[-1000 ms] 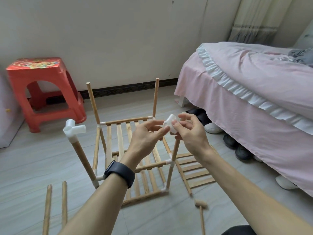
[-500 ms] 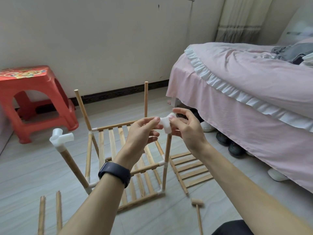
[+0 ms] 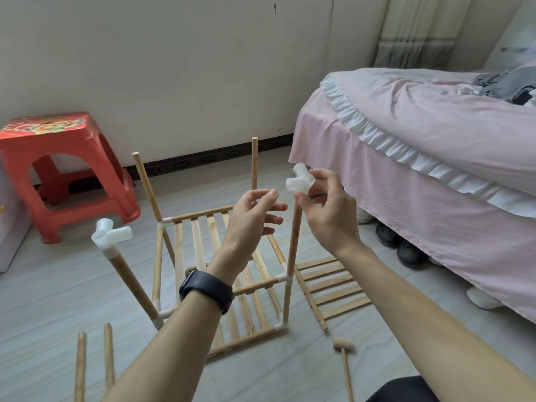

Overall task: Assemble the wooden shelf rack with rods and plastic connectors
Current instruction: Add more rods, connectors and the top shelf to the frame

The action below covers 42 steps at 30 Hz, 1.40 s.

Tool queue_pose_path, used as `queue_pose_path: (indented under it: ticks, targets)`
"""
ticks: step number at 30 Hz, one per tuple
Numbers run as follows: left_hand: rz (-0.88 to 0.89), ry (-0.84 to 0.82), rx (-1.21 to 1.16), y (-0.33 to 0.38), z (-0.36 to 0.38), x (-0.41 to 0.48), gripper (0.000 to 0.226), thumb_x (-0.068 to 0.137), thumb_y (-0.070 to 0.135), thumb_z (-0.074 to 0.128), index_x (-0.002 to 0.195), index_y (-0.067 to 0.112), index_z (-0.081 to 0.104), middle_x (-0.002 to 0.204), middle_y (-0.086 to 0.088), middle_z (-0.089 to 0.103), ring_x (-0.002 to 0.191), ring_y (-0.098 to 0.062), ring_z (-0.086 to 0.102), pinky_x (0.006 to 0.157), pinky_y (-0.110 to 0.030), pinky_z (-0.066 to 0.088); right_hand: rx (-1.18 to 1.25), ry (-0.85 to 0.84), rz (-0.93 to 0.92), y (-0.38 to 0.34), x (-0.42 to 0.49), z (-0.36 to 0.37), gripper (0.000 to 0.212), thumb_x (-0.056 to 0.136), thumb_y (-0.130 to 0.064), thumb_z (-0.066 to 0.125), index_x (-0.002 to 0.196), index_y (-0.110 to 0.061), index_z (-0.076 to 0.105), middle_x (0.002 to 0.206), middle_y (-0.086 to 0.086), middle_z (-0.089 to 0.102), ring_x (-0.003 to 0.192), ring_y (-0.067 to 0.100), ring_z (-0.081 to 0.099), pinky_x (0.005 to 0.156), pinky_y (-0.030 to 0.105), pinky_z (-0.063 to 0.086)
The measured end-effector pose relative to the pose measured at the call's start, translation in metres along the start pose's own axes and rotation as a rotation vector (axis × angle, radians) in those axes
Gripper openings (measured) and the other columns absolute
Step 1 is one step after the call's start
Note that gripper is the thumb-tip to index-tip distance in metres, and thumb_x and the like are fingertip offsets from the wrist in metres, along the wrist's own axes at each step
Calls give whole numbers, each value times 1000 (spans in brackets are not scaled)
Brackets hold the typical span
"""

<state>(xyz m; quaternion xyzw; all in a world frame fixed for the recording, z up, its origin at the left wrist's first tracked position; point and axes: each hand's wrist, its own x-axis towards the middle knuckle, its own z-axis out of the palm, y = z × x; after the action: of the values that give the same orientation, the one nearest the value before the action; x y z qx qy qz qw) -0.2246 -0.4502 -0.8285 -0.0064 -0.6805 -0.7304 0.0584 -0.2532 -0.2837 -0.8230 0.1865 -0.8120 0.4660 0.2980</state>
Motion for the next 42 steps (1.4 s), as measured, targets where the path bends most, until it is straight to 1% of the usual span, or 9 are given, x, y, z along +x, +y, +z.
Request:
queue_pose_path:
  ticks: [2,4,6,8,12,18,28,36,42]
  targets:
    - [-22,56,230,-23,-6,3,37,101,41,54,129,17,58,112,1,73,103,-14,69,78,-24,55,39,61,66,2,10,2,36,93,-20,74,124,-13,58,108,-7,67,89,-8,62,75,0,45]
    - [-73,-12,660,-58,-17,2,46,102,38,52,144,18,49,139,-3,59,129,-19,55,100,-35,51,49,35,110,5,14,6,35,94,-19,73,125,-13,59,108,-7,67,91,-3,64,76,0,45]
    - [-159,-144,1079,-91,-31,-2,59,102,40,50,155,22,33,160,-7,36,148,-25,31,118,-47,34,8,-33,113,10,11,13,35,95,-21,71,128,-14,60,111,-3,70,97,6,65,82,6,49]
    - [-254,-201,1272,-116,-44,-7,66,102,46,46,160,27,19,168,-9,15,155,-28,10,123,-53,20,-24,-45,103,15,7,17,34,96,-22,71,128,-16,61,114,2,71,101,12,65,84,12,51]
    - [-383,-307,1360,-146,-57,-11,69,104,55,32,161,33,-1,169,-6,-8,156,-29,-8,125,-56,6,-38,-4,111,20,5,19,32,96,-22,70,127,-16,62,116,0,72,102,12,65,80,6,44]
    - [-466,-331,1365,-168,-72,-19,69,99,71,13,159,43,-5,167,3,-19,155,-24,-15,124,-56,1,-14,-42,148,26,2,23,32,100,-26,64,129,-11,63,107,-2,73,96,8,67,77,-1,44]
    - [-484,-340,1368,-174,-74,-18,68,97,73,11,157,46,-9,165,5,-23,154,-24,-19,124,-55,-2,20,-76,110,31,-3,25,29,103,-28,59,126,-10,63,103,-2,74,95,7,69,82,15,53]
    - [-483,-327,1369,-173,-71,-19,68,98,72,10,157,46,-9,166,4,-23,155,-25,-13,124,-55,-2,22,46,117,29,-5,25,27,92,-32,75,112,-14,69,96,-17,70,87,-12,67,78,7,52]
    - [-492,-329,1383,-168,-69,-21,68,98,71,10,158,45,-8,166,4,-21,156,-27,-3,125,-54,0,28,53,137,29,-1,25,27,90,-32,78,106,-13,69,90,-16,69,81,-19,63,71,0,46]
